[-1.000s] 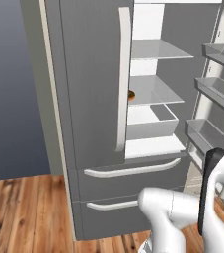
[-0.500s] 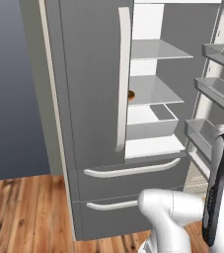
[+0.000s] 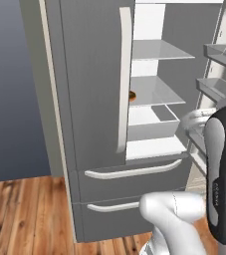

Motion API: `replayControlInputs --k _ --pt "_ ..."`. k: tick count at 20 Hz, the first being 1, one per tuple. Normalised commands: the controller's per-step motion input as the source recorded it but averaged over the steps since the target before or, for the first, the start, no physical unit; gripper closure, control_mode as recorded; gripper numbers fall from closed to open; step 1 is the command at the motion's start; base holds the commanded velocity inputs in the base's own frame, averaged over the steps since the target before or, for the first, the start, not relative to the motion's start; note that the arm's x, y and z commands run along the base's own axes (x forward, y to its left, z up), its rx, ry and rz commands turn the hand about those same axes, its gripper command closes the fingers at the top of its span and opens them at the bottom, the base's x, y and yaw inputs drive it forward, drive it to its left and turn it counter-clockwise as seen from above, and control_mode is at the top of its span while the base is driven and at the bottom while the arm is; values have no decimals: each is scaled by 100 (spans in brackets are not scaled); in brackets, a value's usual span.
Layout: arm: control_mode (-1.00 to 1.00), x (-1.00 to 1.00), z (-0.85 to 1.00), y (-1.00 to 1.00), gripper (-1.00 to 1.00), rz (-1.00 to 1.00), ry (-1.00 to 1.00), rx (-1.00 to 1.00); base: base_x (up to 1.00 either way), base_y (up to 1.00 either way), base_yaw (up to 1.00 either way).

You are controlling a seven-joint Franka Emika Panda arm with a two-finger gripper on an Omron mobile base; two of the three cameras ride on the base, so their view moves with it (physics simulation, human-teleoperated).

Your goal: Take the cake and donut from the fridge and place them on the empty tray on the dining counter.

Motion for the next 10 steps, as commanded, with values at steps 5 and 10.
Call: replayControlInputs --k 5,10 --pt "-100 37 22 44 -100 5 11 -1 0 0 0" --pt "-100 42 -13 23 -100 16 -19 0 0 0 0"
